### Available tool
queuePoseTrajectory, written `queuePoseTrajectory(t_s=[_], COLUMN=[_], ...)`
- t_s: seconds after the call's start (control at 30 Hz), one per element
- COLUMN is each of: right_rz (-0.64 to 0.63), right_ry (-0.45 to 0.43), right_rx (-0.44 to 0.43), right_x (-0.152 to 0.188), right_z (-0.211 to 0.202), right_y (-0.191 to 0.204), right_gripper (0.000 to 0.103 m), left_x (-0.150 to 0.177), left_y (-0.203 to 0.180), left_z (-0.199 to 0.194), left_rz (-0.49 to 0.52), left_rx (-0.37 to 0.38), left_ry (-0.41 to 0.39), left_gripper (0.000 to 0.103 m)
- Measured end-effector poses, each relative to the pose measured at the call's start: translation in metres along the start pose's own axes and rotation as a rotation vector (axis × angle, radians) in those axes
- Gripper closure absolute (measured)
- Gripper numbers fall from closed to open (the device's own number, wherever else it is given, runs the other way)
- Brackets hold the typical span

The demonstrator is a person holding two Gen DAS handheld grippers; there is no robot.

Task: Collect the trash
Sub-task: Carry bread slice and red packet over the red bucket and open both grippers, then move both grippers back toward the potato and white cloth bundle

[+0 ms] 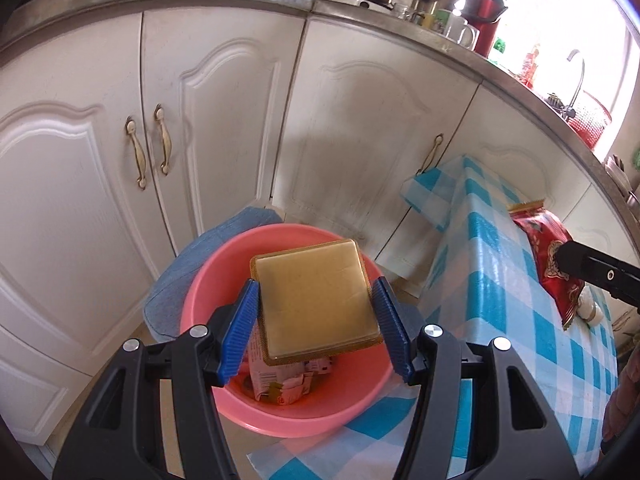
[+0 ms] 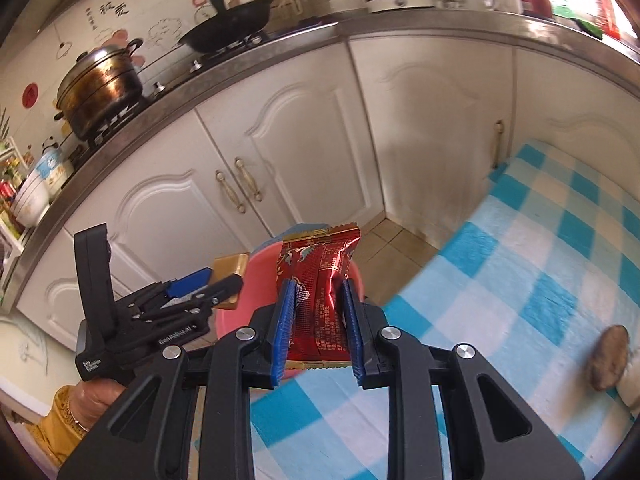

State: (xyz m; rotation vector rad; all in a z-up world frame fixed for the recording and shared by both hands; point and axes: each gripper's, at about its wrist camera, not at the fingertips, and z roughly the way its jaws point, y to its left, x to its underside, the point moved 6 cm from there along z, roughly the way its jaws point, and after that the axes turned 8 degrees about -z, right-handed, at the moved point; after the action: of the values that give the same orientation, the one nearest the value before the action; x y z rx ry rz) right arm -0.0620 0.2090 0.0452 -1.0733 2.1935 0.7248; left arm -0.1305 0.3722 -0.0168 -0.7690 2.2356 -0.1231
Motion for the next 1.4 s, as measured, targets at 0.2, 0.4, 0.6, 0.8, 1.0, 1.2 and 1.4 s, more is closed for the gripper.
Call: queuePoseTrajectory(t_s=[0.2, 0.4, 0.6, 0.8, 1.0, 1.2, 1.4], right_rz=[-0.038, -0.050, -0.019, 0.065, 0.097, 0.155, 0.157], right_ry=[0.051, 0.090, 0.098, 0.016, -0.090, -0.152, -0.225], right_rx=[-0.040, -0.057, -0.049, 0.010, 0.120, 0.130, 0.132], right_x=[-0.004, 0.000, 0.006, 0.006, 0.012, 0.032, 0.048], right_z=[0.030, 0.053, 0.064, 0.037, -0.006, -0.032, -0.052], right_y=[0.021, 0.031, 0.029, 0.000, -0.034, -0.059, -0.070], right_gripper=[0.077, 0.077, 0.031, 0.015, 0.012, 0.010, 0.007], left_x=[0.005, 0.009, 0.015, 0.018, 0.011, 0.011, 0.012], left_y=[0.015, 0.023, 0.042, 0.054, 0.048, 0.023, -0.011], left_z=[0.012, 0.022, 0.040, 0.038, 0.027, 0.017, 0.009], left_rz=[-0.016, -0.024, -0.049, -0.029, -0.010, 0.032, 0.085], left_rx=[-0.023, -0.035, -0.135, -0.205, -0.208, -0.184, -0.135], left_ry=[0.023, 0.042, 0.066, 0.069, 0.044, 0.033, 0.025], left_gripper=[0.044, 0.044, 0.018, 0.015, 0.013, 0.012, 0.012])
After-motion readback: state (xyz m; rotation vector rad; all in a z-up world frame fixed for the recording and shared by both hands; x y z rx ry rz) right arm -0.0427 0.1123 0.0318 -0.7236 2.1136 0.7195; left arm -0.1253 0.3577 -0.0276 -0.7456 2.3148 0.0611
